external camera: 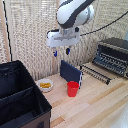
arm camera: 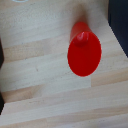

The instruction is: Gently stretch your hand towards the oven tray's handle, obtaining a firm grip, and draw it cautiously out of the oven. Transition your grip to the hot dog bowl, gingerly seizing the edge, and elevate it from the surface. Hover the bowl over the tray, delicately lower it, and temper your grip, establishing the bowl's equilibrium.

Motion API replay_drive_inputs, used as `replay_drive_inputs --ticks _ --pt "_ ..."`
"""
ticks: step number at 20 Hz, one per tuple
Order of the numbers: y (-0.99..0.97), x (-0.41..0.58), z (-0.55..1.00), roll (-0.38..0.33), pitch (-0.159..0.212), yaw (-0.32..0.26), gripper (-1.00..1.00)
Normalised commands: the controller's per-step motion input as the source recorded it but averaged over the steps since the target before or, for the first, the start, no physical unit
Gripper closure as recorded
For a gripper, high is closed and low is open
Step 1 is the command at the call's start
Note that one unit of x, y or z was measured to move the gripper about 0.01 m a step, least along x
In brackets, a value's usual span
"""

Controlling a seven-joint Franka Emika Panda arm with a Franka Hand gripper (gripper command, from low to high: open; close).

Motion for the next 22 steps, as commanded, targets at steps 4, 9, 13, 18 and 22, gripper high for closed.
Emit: replay_drive_inputs --ticks 4,9,13,18,22 --pt "-0.27 -0.051 0.03 -0.285 -0.055 0.131 -1.0" --pt "-0.34 -0.059 0.05 -0.286 -0.063 0.13 -1.0" --pt "-0.34 -0.056 0.04 -0.285 -0.063 0.132 -1.0" --pt "-0.36 -0.103 0.04 -0.305 -0.027 0.114 -1.0" --pt "-0.37 -0.131 0.04 -0.321 -0.002 0.09 -1.0"
